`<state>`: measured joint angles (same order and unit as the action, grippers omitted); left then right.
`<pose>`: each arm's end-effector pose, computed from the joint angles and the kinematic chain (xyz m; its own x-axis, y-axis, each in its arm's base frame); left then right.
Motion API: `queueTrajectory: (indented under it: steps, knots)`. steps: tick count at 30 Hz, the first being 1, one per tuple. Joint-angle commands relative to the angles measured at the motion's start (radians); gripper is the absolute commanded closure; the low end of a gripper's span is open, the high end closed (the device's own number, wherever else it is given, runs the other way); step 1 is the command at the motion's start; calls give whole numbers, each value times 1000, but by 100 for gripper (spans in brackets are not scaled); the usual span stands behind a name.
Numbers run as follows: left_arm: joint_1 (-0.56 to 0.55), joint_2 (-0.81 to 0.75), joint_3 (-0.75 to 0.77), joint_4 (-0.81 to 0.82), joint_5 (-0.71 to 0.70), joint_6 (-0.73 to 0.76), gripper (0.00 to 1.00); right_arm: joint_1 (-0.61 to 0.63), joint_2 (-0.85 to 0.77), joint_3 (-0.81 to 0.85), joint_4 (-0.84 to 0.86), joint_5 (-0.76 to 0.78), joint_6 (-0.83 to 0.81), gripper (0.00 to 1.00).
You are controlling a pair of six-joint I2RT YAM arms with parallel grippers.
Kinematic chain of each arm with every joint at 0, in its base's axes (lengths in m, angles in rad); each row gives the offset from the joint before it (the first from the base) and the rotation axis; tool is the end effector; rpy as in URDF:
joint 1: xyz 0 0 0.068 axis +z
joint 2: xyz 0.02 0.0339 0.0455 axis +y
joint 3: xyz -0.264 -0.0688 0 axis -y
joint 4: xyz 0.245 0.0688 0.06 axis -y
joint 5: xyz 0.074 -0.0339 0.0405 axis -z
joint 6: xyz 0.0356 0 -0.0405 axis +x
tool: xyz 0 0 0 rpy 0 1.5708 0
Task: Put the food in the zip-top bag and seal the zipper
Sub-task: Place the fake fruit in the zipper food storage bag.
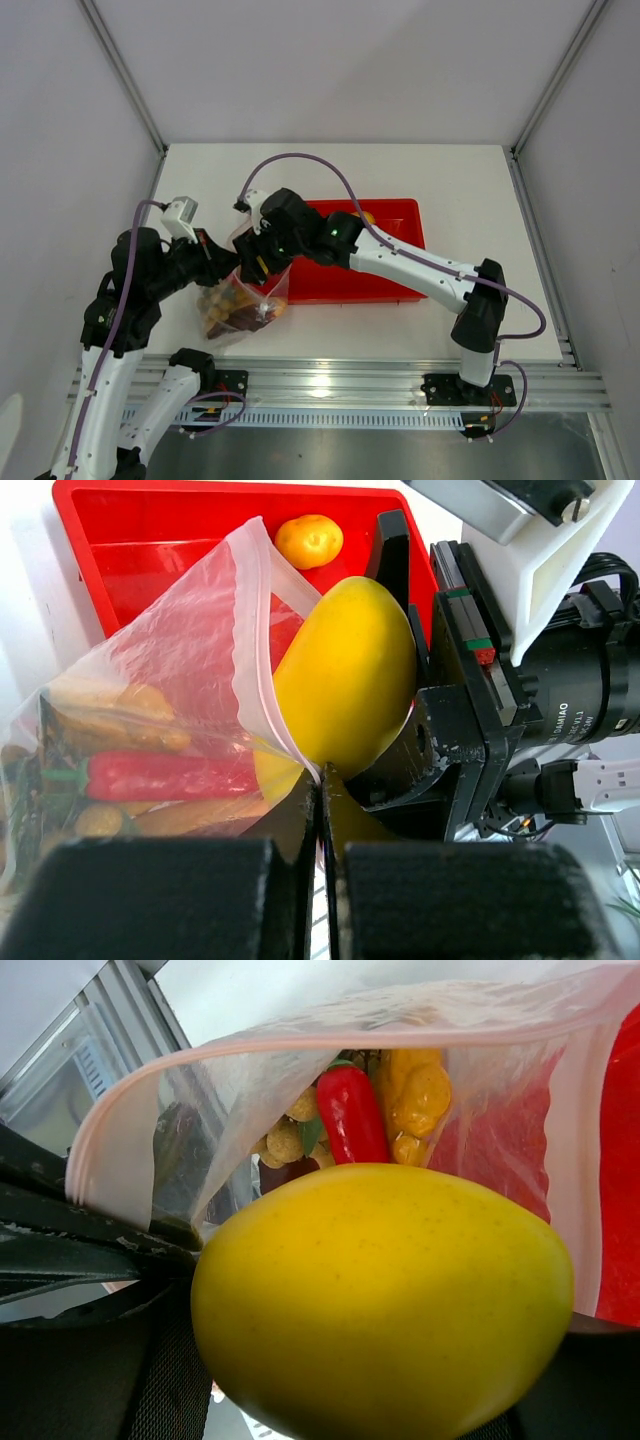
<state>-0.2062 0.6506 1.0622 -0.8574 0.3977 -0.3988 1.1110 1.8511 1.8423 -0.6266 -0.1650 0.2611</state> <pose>0.1018 -0.0354 0.3803 -0.5950 -0.2413 -0.7666 0.3253 0.8000 -0.5043 0.1840 0.3847 0.3603 -0.4978 -0.4314 -0.7524 -0.8427 0.4457 0.3019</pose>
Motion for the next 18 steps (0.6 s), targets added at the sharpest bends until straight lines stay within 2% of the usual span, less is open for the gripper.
queueTrajectory:
  steps: [1,7,8,10,18]
  knots:
    - [-4,-12,24,35,59,3,99,4,-23,58,47,48,13,36]
    - [-5,-19,16,31,44,9,100,4,-91,9,50,74,13,23]
    - [-4,-19,18,29,43,9,99,4,-99,0,51,81,12,18]
    - [-4,-19,21,31,41,11,99,3,-112,-8,44,81,10,1]
    - [-4,-14,50,21,30,12,99,3,-162,-20,42,149,7,0]
